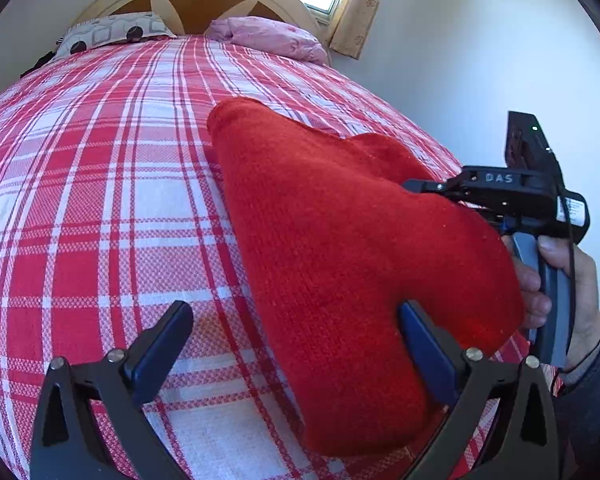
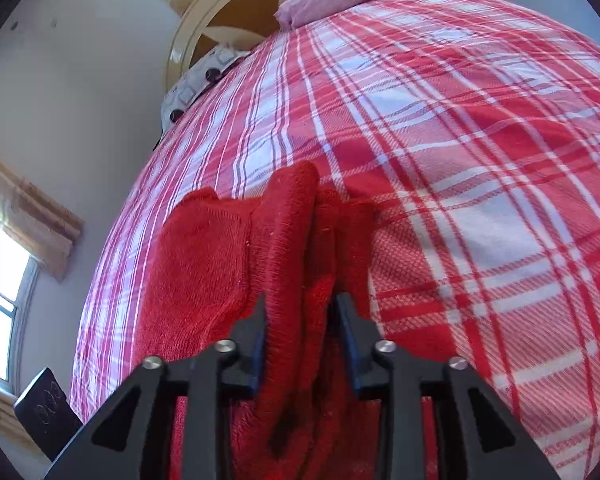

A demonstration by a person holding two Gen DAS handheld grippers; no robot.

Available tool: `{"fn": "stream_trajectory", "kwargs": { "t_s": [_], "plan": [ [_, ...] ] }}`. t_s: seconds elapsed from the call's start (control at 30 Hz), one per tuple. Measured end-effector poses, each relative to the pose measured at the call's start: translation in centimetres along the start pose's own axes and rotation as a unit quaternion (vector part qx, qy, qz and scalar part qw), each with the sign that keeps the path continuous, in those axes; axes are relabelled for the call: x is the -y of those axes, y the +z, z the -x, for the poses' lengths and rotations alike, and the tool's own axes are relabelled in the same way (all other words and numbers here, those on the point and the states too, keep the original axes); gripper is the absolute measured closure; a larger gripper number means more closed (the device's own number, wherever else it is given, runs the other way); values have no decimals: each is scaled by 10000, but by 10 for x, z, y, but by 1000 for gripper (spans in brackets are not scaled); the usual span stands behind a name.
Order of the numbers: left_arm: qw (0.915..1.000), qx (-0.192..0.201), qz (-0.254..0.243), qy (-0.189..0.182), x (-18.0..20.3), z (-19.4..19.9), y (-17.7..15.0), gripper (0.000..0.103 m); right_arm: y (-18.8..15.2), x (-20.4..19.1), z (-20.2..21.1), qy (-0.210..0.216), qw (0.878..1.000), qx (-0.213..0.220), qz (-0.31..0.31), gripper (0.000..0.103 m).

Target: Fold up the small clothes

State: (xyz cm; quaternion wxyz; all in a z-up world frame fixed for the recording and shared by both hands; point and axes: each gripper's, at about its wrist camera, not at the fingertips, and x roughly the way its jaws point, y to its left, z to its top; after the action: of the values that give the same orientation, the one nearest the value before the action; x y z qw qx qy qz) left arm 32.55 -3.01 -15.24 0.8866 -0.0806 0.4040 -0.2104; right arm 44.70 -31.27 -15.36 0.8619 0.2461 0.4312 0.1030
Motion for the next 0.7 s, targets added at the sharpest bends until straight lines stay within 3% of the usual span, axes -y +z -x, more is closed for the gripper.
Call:
{"fn": "stream_trajectory", "kwargs": {
  "t_s": [0.1,0.2,0.27,0.37,0.43,0.53,0.7],
  "plan": [
    [10000,26,-16,26,0,2,-2,0,-6,-16,32,-124,9987,426,231,65],
    [10000,29,-9,12,-1,3,-2,0,-14,-47,67,447,9934,788,699,60],
    [10000,64,-4,12,-1,5,-3,0,-20,-60,73,935,9895,727,832,53],
    [9998,163,-35,97,-1,10,-4,0,-40,-59,59,1361,9874,194,789,51],
    [9995,180,-111,215,2,11,-5,0,-54,-44,38,733,9949,-51,695,54],
    [9988,112,-282,375,7,7,-5,0,-65,-31,34,787,9950,61,612,55],
    [9985,177,-263,447,3,10,-4,0,-67,-56,54,535,9939,303,916,53]
  ]
}}
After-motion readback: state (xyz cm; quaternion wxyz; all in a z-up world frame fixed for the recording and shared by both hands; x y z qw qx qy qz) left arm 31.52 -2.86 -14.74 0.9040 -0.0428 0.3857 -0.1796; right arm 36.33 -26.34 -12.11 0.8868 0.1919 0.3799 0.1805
